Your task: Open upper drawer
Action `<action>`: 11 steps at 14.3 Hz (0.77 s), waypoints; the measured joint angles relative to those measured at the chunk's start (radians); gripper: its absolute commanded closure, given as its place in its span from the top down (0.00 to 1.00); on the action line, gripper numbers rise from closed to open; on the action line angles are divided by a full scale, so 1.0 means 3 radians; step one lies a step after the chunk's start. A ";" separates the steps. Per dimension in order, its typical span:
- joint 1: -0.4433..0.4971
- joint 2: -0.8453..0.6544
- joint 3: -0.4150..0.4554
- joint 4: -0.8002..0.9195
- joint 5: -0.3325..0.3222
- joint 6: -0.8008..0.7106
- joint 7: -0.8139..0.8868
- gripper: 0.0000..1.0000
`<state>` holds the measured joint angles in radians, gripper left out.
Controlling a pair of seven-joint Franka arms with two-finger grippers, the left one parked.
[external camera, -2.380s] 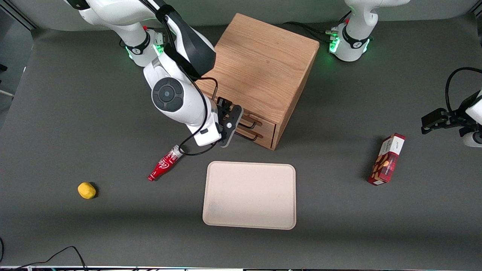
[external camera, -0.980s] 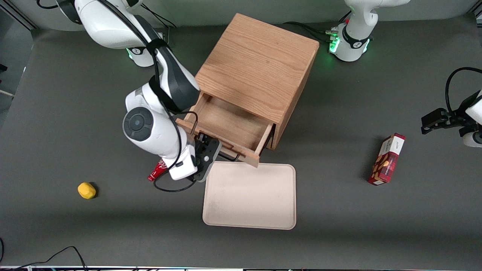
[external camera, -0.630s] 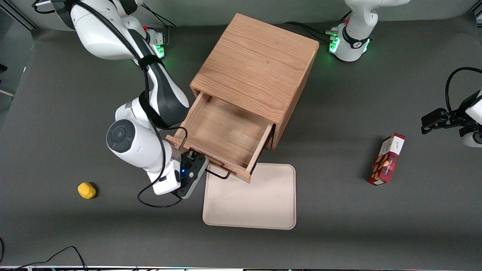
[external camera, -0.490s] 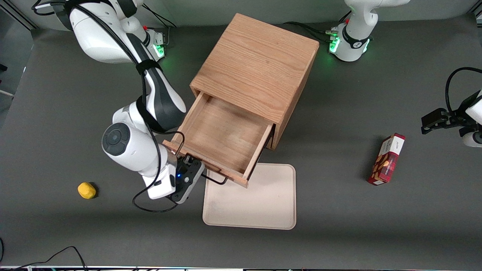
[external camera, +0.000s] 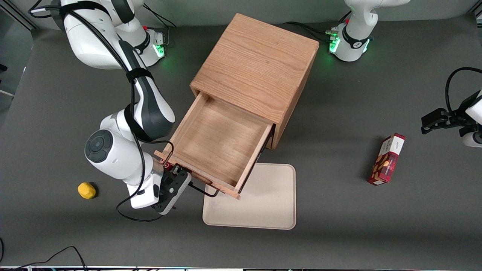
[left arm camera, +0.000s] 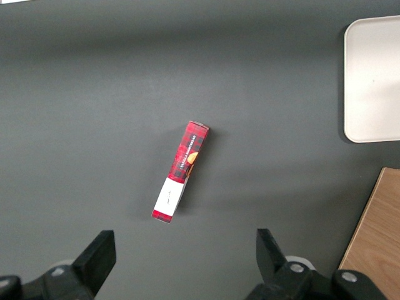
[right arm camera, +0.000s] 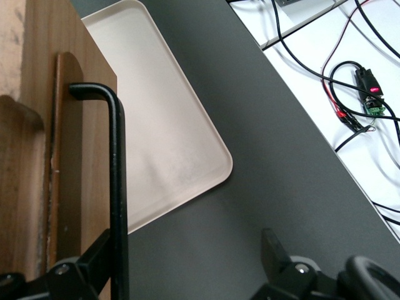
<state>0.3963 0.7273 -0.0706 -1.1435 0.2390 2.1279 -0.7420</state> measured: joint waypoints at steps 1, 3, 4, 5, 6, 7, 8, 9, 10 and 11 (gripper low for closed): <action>0.0000 0.0001 0.0000 0.0004 0.0021 0.0000 0.0007 1.00; 0.0000 0.0001 0.0000 0.0010 0.0097 0.0000 0.0072 1.00; 0.0000 0.0000 0.0002 0.0015 0.0125 -0.0005 0.0130 1.00; 0.0000 -0.0007 0.0006 0.0019 0.0142 -0.0014 0.0212 1.00; 0.0000 -0.0023 0.0014 0.0019 0.0159 -0.0030 0.0313 1.00; 0.0003 -0.0041 0.0022 0.0019 0.0196 -0.0043 0.0416 1.00; 0.0005 -0.0057 0.0024 0.0020 0.0249 -0.0060 0.0512 1.00; 0.0005 -0.0079 0.0024 0.0032 0.0323 -0.0082 0.0600 1.00; 0.0005 -0.0116 0.0024 0.0046 0.0372 -0.0129 0.0663 1.00; 0.0001 -0.0156 0.0024 0.0054 0.0398 -0.0208 0.0707 1.00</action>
<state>0.3965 0.6804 -0.0634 -1.1275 0.3584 2.0655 -0.5298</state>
